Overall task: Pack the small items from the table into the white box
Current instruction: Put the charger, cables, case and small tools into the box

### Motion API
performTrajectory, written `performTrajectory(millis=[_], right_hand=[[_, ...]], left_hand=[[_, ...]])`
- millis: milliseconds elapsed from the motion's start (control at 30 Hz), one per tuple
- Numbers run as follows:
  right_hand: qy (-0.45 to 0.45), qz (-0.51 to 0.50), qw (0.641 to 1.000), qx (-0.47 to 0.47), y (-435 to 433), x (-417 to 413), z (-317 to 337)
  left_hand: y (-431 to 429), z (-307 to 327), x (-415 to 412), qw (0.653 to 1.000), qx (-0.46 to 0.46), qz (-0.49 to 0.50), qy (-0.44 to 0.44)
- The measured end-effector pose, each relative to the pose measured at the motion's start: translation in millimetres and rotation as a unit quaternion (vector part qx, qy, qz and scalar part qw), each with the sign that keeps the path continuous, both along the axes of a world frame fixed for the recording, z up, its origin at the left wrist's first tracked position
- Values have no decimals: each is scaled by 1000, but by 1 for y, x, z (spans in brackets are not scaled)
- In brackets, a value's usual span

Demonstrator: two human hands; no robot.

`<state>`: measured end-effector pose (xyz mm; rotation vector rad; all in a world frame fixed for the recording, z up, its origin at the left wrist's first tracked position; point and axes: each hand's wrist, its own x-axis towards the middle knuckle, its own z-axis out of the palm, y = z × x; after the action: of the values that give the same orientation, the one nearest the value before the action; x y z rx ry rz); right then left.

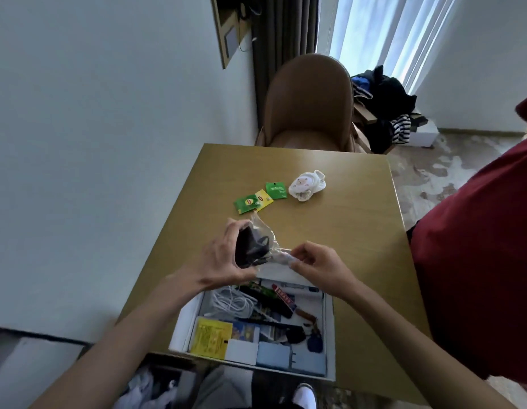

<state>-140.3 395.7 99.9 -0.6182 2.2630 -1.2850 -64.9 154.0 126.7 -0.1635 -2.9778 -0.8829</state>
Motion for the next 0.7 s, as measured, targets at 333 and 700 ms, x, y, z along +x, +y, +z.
performTrajectory(millis=[333, 700], right_hand=[[208, 61, 937, 275, -23, 40, -42], [-172, -23, 984, 37, -30, 53, -13]], left_hand=[[-4, -42, 35, 995, -65, -55, -58], [-1, -61, 25, 975, -117, -189, 10]])
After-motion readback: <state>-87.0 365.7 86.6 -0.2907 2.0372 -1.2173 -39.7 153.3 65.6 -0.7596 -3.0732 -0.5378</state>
